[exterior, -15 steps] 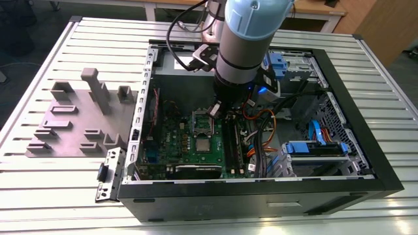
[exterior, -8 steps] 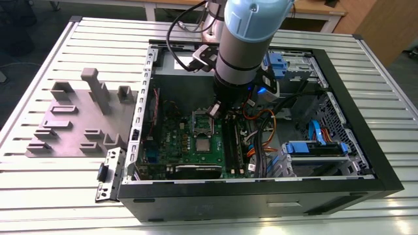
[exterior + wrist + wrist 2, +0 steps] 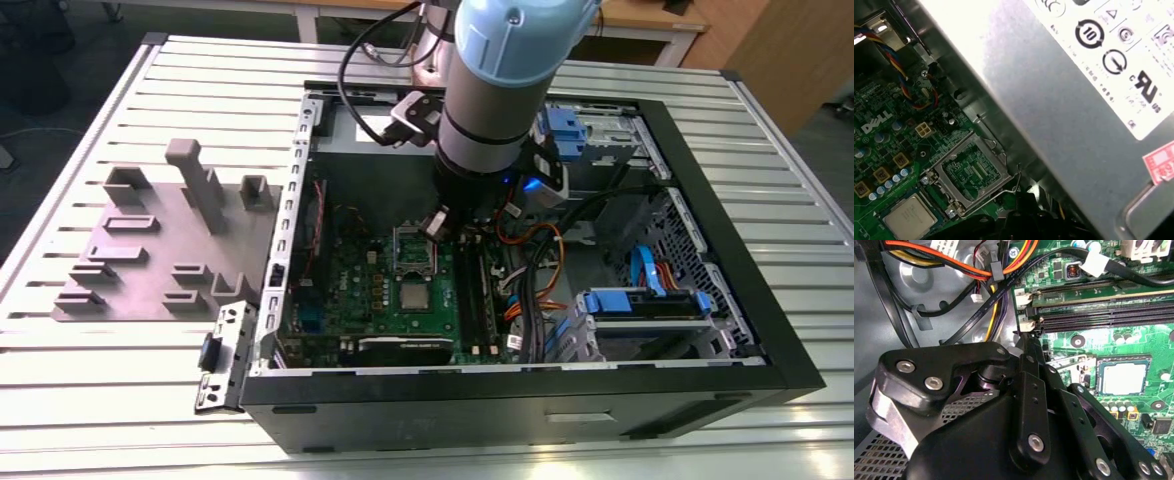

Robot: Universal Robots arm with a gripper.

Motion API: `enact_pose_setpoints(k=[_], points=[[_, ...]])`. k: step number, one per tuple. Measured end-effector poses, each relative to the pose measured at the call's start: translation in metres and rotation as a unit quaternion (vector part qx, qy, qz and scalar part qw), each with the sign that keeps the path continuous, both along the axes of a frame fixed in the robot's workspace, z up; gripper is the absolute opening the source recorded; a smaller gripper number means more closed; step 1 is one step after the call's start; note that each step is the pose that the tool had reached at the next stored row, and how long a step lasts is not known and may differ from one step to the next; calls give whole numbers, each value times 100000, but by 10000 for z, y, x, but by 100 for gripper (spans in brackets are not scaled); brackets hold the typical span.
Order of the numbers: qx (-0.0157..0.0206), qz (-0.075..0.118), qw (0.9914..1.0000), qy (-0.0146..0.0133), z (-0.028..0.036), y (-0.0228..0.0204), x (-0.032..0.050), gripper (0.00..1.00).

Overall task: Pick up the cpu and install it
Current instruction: 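Close the cpu cover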

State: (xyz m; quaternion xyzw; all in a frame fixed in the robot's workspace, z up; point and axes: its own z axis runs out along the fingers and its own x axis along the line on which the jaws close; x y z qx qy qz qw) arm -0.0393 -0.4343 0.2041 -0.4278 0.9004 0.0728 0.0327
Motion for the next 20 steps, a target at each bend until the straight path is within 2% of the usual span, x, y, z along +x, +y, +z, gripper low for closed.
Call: enact_pose_setpoints(k=[7,20], points=[[11,-36,100000,3,-12,23,-1,11],[148,-37,100000,58,-41,24,-17,11]])
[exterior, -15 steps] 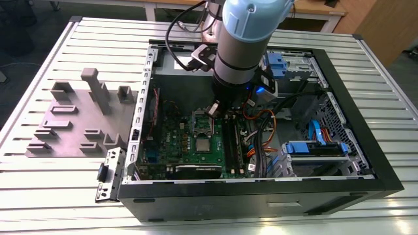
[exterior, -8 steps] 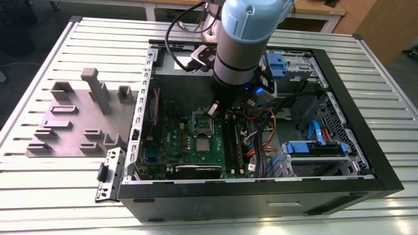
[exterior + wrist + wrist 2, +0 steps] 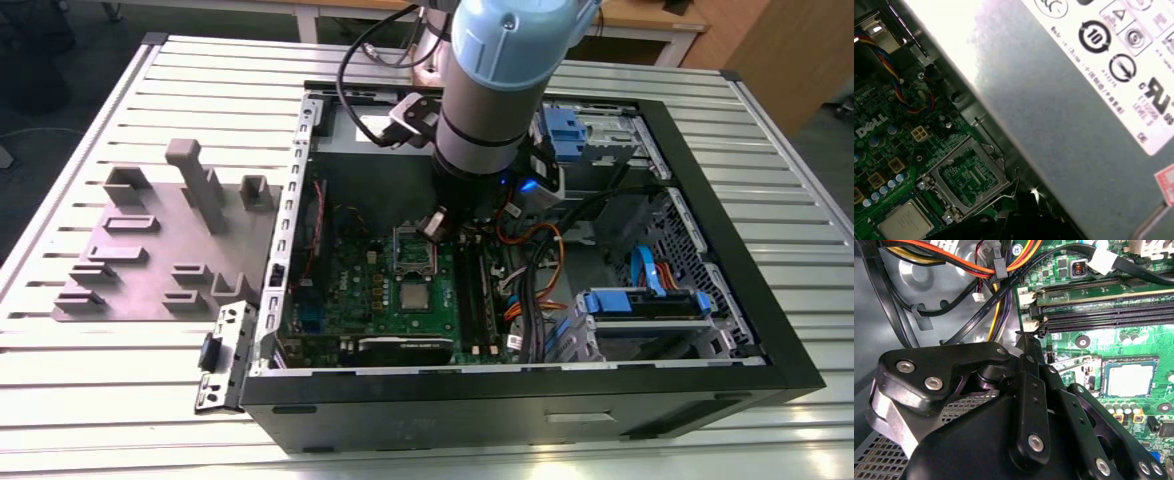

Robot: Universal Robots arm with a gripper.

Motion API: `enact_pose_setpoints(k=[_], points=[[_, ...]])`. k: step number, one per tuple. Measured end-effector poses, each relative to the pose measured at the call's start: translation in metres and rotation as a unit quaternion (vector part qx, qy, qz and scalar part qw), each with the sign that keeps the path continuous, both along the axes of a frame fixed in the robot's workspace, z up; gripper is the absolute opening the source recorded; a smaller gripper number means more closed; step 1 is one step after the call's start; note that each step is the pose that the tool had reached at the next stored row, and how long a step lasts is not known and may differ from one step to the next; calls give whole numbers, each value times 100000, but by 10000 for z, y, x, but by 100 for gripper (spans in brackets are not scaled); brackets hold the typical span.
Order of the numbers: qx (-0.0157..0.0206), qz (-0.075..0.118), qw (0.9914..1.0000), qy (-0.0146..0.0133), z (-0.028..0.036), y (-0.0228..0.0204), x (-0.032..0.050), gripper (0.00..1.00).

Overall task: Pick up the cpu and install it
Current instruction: 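Close the cpu cover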

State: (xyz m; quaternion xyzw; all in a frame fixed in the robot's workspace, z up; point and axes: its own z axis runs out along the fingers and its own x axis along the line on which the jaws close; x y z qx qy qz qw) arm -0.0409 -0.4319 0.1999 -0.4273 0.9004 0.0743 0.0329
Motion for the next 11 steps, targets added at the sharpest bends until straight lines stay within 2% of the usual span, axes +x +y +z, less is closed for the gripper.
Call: enact_pose_setpoints(k=[11], points=[[-3,-5,100000,174,21,0,-29,11]])
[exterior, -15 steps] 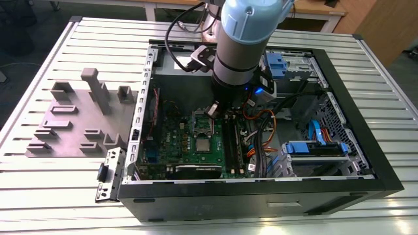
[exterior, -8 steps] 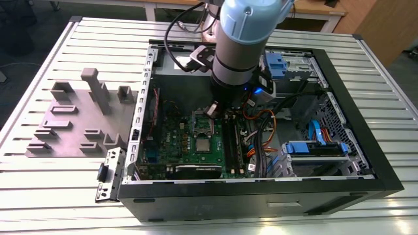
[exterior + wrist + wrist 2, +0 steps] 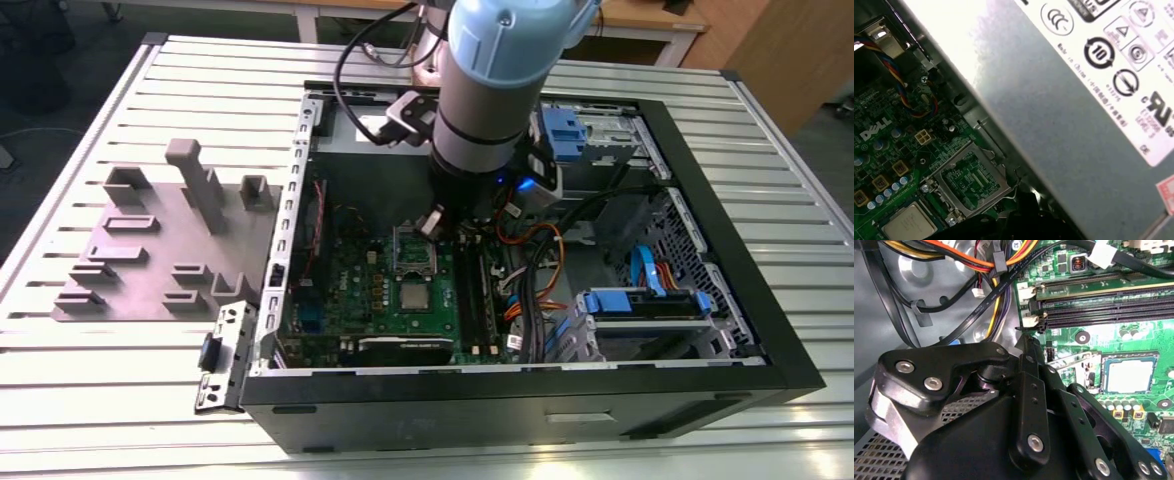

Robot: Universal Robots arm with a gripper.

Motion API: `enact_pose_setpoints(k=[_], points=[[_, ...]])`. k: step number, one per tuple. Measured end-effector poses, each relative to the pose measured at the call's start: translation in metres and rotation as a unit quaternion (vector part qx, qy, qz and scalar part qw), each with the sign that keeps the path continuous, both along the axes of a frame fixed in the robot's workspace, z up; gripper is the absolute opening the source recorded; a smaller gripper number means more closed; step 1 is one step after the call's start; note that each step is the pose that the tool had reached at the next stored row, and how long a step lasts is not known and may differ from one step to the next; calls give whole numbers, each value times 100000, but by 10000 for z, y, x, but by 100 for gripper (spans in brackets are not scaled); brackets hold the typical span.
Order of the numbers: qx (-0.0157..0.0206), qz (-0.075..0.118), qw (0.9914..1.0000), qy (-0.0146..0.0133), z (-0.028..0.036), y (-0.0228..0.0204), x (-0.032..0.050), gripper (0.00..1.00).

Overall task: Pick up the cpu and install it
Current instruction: 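Close the cpu cover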

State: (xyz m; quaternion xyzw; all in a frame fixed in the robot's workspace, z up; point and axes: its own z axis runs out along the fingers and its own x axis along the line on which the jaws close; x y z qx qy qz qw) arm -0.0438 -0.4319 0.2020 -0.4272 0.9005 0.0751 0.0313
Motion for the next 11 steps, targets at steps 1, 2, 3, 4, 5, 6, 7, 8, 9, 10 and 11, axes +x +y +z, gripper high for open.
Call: enact_pose_setpoints(k=[1,2,3,4,5,6,7,8,9,10,11], points=[[4,-3,100000,18,4,0,0,11],[4,-5,100000,33,9,0,0,11],[-1,-2,100000,42,11,1,0,11],[-24,2,100000,65,15,1,-1,11],[-76,2,100000,87,17,0,-1,11],[-154,6,100000,117,21,0,-1,11],[-229,9,100000,140,23,0,-1,11],[-313,10,99999,164,26,0,-1,11],[-425,5,99999,198,28,1,-1,11],[-592,3,99998,242,31,1,-2,11],[-735,6,99997,283,34,0,-2,11]])
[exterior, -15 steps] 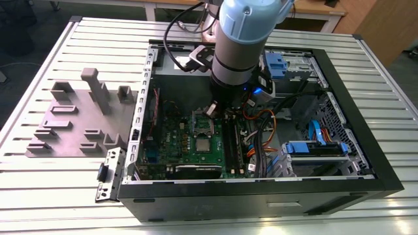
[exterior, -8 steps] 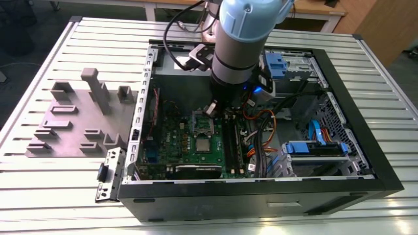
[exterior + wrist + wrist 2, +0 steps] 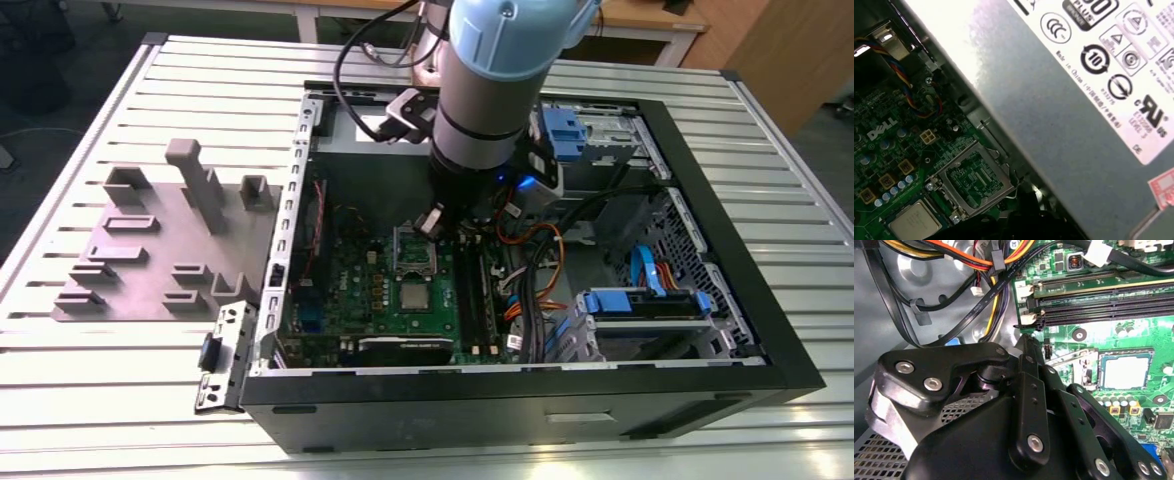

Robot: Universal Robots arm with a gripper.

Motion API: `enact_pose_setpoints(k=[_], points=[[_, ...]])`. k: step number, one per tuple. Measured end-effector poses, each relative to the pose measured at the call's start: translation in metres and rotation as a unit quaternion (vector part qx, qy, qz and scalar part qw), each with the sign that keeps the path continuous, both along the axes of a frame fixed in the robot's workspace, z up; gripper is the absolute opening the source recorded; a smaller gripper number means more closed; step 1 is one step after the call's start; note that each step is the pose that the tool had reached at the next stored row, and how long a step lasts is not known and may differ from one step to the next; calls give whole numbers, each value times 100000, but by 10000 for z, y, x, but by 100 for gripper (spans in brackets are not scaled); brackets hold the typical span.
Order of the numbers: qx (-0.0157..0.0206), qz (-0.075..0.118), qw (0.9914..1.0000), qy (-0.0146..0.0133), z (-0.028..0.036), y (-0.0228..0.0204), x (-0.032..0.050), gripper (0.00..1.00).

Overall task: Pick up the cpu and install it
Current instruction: 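Close the cpu cover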

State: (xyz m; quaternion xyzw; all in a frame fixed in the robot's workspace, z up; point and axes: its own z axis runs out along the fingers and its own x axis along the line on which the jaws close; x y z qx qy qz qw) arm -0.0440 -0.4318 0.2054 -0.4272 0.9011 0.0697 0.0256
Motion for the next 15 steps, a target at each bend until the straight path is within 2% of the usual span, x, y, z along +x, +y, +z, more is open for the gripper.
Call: enact_pose_setpoints(k=[4,6,7,15], points=[[-472,-4,99999,135,18,0,0,11],[-977,-7,99995,210,26,0,0,11],[-1095,-3,99994,250,32,-1,0,11],[-1181,-5,99992,484,88,0,-1,11]])
